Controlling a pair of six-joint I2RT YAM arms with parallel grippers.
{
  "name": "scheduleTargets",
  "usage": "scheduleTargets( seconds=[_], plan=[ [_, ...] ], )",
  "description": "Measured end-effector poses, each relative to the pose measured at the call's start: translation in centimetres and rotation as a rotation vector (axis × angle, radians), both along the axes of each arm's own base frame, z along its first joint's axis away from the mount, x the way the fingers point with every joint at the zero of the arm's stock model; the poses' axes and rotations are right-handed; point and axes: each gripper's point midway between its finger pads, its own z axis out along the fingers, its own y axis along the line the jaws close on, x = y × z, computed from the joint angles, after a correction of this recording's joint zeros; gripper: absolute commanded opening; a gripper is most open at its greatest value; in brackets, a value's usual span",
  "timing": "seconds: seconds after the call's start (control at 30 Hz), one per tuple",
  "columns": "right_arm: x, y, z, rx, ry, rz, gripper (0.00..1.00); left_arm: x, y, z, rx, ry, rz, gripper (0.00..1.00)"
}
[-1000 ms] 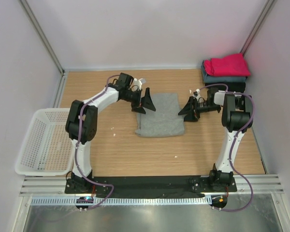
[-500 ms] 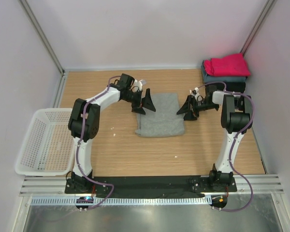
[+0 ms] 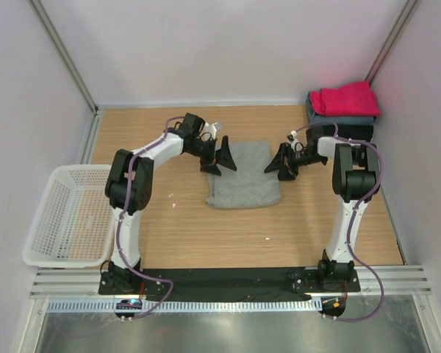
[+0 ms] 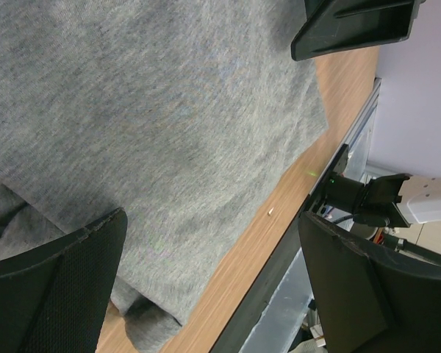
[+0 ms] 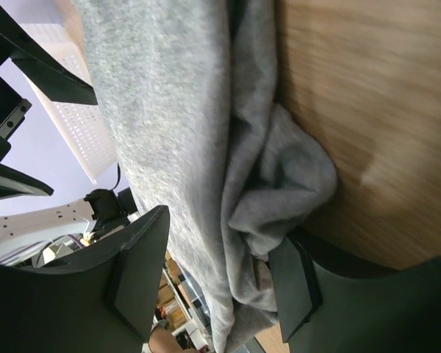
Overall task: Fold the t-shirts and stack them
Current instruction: Neatly place the folded tshirt to the corner
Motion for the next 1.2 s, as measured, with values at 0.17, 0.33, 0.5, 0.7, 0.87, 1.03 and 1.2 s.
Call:
scheduleTargets(
  seconds=[0.17,0.33,0.5,0.7,0.87,1.03,1.2],
  plan=[
    [0.4,2.6,-0.1,0.015,-0.026,0.056,0.54,0.0,0.0,-0.1,0.003,0.000,0.000,0.99],
    [0.4,4.4,-1.1,-0.010,-0.055,0.106,0.22,0.0,0.1,-0.2,0.004,-0.007,-0.004,1.00],
    [0.3,4.4,-1.7,-0.023,-0.058,0.117,0.01,0.1,0.1,-0.2,0.006,-0.010,-0.006,1.00],
    [0.9,2.9,-1.2,-0.172,-0.173,0.169,0.01,0.9,1.1,-0.4,0.057,-0.031,0.017,0.99],
    [3.5,-0.6,0.9,-0.407,-0.359,0.206,0.02,3.2,6.1,-2.9,0.340,-0.137,0.110,1.00],
    [6.8,-3.4,4.7,-0.570,-0.524,0.202,0.02,4.5,10.1,-3.2,0.485,-0.185,0.180,1.00],
    [9.4,-5.9,6.9,-0.679,-0.609,0.178,0.01,4.0,11.7,-4.6,0.451,-0.074,0.214,0.99]
  ],
)
